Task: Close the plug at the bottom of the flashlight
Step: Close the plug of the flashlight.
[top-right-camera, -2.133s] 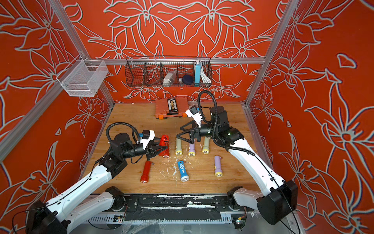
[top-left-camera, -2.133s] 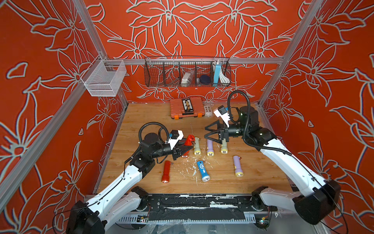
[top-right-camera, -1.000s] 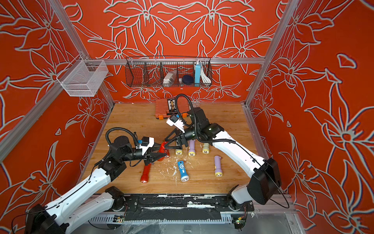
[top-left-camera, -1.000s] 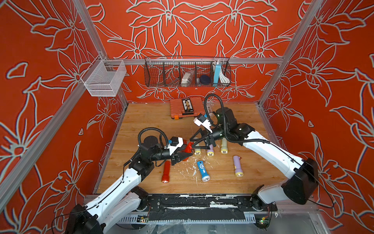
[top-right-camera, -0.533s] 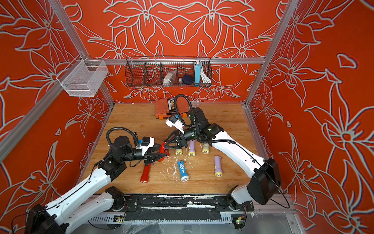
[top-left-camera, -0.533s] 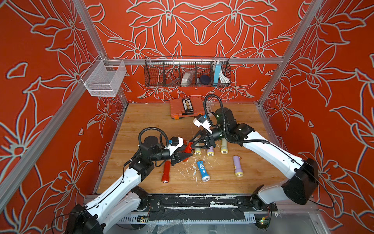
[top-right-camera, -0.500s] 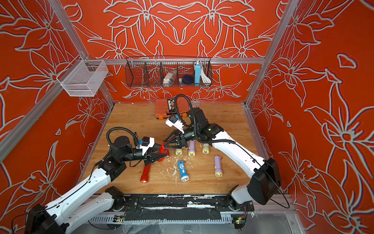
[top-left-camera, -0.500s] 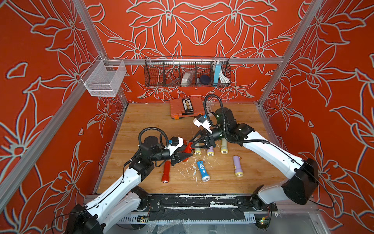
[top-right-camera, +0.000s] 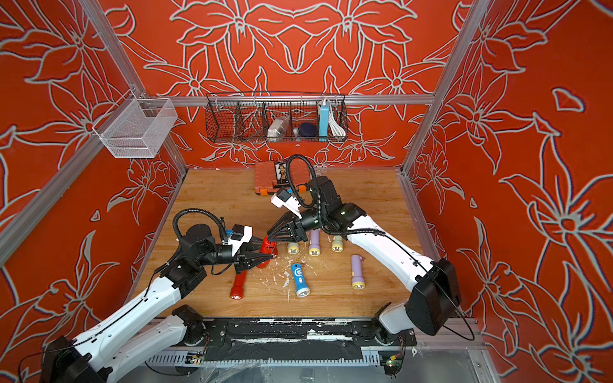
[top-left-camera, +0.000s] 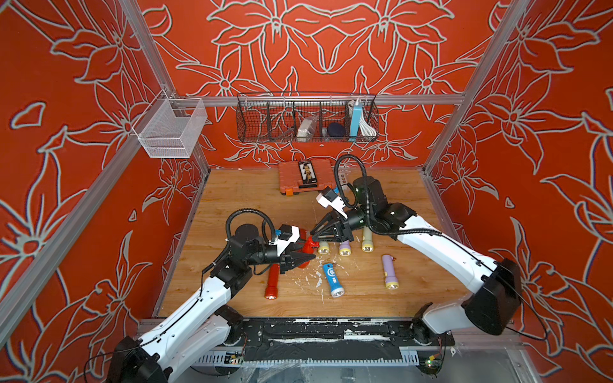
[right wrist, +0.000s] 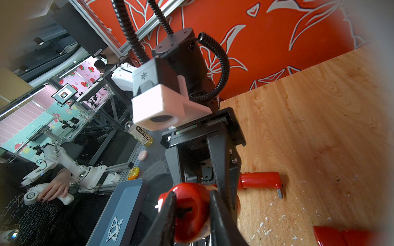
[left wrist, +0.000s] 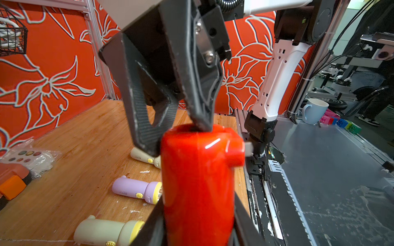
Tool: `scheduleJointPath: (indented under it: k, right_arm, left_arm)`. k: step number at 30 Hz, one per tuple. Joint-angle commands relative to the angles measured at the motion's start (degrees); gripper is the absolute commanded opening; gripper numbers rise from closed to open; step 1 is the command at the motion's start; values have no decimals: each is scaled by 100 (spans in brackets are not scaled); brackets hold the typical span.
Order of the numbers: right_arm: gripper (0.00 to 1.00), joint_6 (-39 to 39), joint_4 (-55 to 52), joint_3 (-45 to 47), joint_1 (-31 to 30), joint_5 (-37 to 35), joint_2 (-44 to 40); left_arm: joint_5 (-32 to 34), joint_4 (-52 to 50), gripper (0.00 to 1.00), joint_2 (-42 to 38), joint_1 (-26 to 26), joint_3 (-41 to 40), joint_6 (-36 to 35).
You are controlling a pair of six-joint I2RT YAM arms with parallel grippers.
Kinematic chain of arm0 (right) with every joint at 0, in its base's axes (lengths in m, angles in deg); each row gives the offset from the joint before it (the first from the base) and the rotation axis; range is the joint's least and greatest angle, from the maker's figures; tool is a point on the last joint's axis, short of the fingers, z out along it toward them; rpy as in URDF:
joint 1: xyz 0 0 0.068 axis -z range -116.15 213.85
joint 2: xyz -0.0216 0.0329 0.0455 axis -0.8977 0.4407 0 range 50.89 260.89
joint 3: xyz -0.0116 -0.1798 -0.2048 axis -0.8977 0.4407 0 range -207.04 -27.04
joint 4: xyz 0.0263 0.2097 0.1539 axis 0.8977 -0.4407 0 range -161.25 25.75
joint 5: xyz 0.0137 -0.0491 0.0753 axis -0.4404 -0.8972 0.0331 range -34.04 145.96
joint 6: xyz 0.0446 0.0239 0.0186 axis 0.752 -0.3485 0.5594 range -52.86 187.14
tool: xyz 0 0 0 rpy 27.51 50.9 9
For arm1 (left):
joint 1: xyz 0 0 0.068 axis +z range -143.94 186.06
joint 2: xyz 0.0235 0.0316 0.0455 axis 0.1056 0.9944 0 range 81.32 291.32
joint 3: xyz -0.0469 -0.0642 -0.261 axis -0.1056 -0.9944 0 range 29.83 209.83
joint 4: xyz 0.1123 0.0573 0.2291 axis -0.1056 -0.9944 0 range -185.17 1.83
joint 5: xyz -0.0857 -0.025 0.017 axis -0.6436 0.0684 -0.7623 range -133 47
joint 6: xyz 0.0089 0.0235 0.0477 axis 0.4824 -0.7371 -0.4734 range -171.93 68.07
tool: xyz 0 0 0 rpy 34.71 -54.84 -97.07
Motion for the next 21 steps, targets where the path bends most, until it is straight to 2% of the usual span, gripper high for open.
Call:
scheduleJointPath:
  k: [1, 13, 18, 21]
  right_arm:
    - [23, -185, -199, 204, -88, -79, 210]
    - [1, -199, -39, 302, -106, 117, 346]
    - [0, -335, -115, 179, -86, -71, 362]
    - [0, -538, -392, -91, -15, -430, 359]
  left_arm:
    - [-216, 734, 0, -191, -44, 155, -31]
    - [-274, 543, 0, -373, -39, 343, -66]
    - [-402, 420, 0, -401, -49, 407, -67]
    - [-474, 339, 0, -402, -50, 438, -84]
